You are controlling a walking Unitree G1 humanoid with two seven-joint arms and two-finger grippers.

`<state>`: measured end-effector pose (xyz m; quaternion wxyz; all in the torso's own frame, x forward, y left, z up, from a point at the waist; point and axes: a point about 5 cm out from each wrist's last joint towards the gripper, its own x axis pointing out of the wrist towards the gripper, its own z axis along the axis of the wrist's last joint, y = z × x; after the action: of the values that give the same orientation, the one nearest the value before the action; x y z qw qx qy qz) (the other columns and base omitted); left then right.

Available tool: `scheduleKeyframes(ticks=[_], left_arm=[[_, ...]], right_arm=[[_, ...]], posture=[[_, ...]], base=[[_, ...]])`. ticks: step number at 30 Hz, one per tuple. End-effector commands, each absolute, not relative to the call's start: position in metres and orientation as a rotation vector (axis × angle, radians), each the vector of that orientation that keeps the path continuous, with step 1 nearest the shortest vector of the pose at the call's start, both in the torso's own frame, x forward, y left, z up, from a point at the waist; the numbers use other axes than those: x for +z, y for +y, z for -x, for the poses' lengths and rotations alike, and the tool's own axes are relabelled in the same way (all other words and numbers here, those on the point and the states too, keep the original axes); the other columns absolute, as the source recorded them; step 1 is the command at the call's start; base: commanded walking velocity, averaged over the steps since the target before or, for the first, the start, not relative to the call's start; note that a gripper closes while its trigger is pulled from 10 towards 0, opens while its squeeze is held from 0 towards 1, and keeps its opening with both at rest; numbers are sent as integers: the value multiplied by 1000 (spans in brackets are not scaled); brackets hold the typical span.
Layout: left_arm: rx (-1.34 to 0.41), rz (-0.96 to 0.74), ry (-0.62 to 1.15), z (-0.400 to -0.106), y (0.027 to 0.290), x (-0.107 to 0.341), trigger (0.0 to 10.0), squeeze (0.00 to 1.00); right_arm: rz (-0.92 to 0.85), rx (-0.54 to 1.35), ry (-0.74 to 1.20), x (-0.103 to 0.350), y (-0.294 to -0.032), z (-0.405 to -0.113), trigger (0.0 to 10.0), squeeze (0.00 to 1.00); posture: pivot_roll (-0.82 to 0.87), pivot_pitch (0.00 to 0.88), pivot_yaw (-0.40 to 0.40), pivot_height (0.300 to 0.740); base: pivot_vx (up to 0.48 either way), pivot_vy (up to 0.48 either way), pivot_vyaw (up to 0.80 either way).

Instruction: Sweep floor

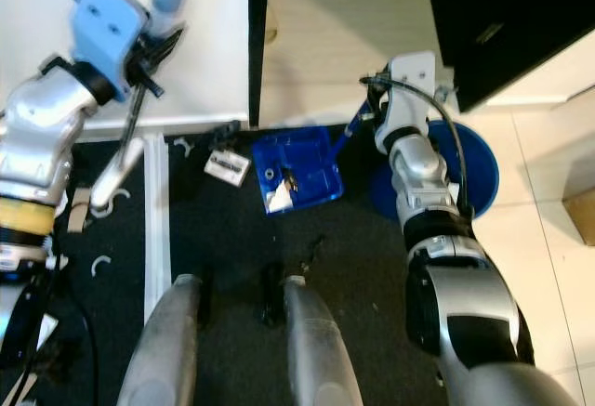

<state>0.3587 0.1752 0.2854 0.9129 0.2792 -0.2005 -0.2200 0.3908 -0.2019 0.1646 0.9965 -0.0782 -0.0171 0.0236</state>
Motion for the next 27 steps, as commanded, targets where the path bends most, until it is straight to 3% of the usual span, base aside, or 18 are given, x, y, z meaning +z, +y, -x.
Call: scheduleKeyframes(ticks=[1,6,8,13,16,24,27], left_arm=[[-465,-597,-436,-353,175,288,10000,0],[-294,-666,-343,-361,197,267,10000,0],[-129,-657,-299,-369,212,241,10000,0],[-105,-727,-166,-373,215,184,10000,0],[-99,-739,-149,-372,215,175,10000,0],[-36,-589,-169,-378,191,159,10000,0],[-53,-437,-211,-383,158,160,10000,0]], right_arm=[[165,15,223,106,-214,-370,10000,0],[162,19,222,106,-212,-370,10000,0],[159,24,220,106,-210,-370,10000,0],[151,28,202,109,-210,-371,10000,0],[145,21,196,109,-212,-371,10000,0],[132,-10,179,108,-220,-367,10000,0],[139,-16,169,107,-222,-365,10000,0]], posture=[[112,433,-69,740],[112,436,-72,740],[102,445,-74,740],[46,476,-73,740],[36,481,-72,740],[18,492,-72,740],[17,499,-68,740]], base=[[0,0,0],[0,0,0],[0,0,0],[0,0,0],[0,0,0],[0,0,0],[0,0,0]])
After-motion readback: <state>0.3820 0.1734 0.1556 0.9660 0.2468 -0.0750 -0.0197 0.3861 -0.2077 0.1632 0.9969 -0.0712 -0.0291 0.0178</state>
